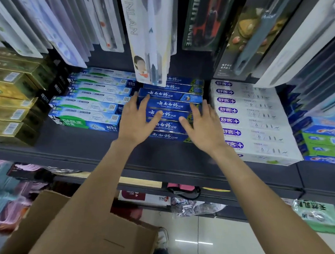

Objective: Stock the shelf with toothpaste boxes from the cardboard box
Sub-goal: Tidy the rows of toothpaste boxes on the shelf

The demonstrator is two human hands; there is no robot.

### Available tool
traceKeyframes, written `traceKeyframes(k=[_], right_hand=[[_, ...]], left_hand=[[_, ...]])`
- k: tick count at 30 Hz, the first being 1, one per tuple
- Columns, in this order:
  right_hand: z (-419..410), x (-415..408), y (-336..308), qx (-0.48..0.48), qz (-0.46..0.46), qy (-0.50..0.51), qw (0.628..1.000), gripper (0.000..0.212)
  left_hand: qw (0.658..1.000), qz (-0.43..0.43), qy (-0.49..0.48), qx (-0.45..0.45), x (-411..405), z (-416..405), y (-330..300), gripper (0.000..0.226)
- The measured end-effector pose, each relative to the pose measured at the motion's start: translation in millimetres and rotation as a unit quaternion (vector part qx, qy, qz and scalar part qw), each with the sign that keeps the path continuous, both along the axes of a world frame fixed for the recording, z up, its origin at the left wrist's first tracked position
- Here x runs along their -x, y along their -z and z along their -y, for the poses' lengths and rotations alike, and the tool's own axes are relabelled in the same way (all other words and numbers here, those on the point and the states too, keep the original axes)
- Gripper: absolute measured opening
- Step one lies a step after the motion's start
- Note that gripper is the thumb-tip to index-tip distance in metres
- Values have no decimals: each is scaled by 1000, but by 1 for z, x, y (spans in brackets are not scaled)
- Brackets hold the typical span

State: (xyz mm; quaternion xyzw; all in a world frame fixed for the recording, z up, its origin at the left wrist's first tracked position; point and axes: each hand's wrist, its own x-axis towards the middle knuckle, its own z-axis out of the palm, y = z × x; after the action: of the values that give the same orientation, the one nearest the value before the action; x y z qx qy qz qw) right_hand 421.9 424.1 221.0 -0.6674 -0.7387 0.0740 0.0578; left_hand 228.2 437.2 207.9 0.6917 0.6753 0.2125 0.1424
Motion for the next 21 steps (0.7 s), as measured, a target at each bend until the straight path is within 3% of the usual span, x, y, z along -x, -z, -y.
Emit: traceKeyframes(k=[4, 14, 17, 19, 21], right_hand=[[4, 10, 3, 16, 58, -20, 998, 72], [5, 23, 5, 52, 46, -48, 996, 80], [19, 14, 5, 51, 7, -80, 995, 83], [33, 9, 9, 25, 12, -92, 995, 74], [43, 7, 16, 0, 7, -74, 997, 62]], left_hand=[[995, -54, 25, 78, -5, -16, -1, 74], [997, -55, 28, 40, -5, -17, 3, 73], [1000, 24, 14, -3, 0, 6, 5, 68], [993, 109, -8, -33, 2, 30, 10, 66], [984, 174, -25, -5, 3, 47, 17, 71]])
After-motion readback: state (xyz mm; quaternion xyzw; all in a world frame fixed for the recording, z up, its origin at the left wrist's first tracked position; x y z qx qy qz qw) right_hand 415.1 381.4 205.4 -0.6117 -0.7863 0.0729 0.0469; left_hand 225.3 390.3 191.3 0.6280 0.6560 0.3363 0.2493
